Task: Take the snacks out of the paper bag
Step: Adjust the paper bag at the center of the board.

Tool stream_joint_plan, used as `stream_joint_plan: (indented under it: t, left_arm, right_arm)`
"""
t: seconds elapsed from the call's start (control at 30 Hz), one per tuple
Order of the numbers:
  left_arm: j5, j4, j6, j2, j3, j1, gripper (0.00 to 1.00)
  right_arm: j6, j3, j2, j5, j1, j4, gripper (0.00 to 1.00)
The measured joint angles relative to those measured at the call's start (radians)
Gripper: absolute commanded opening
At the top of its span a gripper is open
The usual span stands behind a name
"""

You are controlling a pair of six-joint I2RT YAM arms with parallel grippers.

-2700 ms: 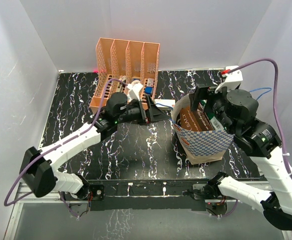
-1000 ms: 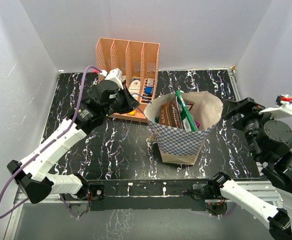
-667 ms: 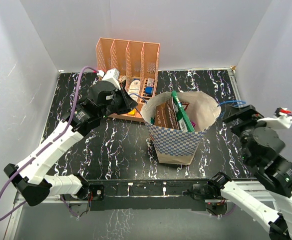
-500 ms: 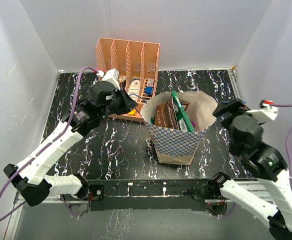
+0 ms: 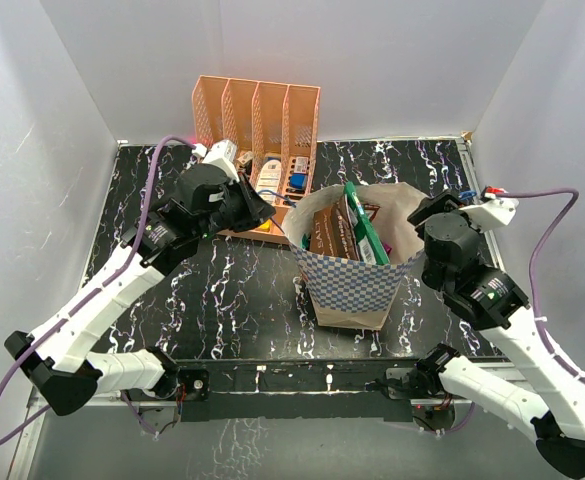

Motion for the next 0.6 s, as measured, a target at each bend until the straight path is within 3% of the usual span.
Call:
stream_joint_plan:
  t: [0.23,0.3,0.33,0.4,0.47,0.6]
  left_arm:
    - [0.002,0.003,-0.004,-0.014,-0.013,0.0,0.0]
    - [0.004,0.001,-0.005,-0.016,-0.013,0.0,0.0]
    - [0.004,-0.001,-0.005,-0.017,-0.013,0.0,0.03]
    - [0.005,-0.005,-0.005,-0.019,-0.013,0.0,0.14]
    - [0.004,-0.009,-0.005,-0.022,-0.013,0.0,0.34]
    - [0.003,-0.024,0.002,-0.061,-0.011,0.002,0.66]
  right_arm:
    - [-0.098,-0.029,0.032,0.026,-0.016,0.152,0.58]
    - [-0.136,-0.04,0.048,0.019,-0.038,0.198,0.5]
    - [-0.16,-0.048,0.054,0.01,-0.055,0.22,0.4]
    - [-0.205,-0.06,0.066,-0.023,-0.1,0.258,0.19]
    - [-0.245,-0.061,0.073,-0.066,-0.142,0.284,0.08]
    - [-0.319,-0.054,0.059,-0.187,-0.179,0.317,0.07]
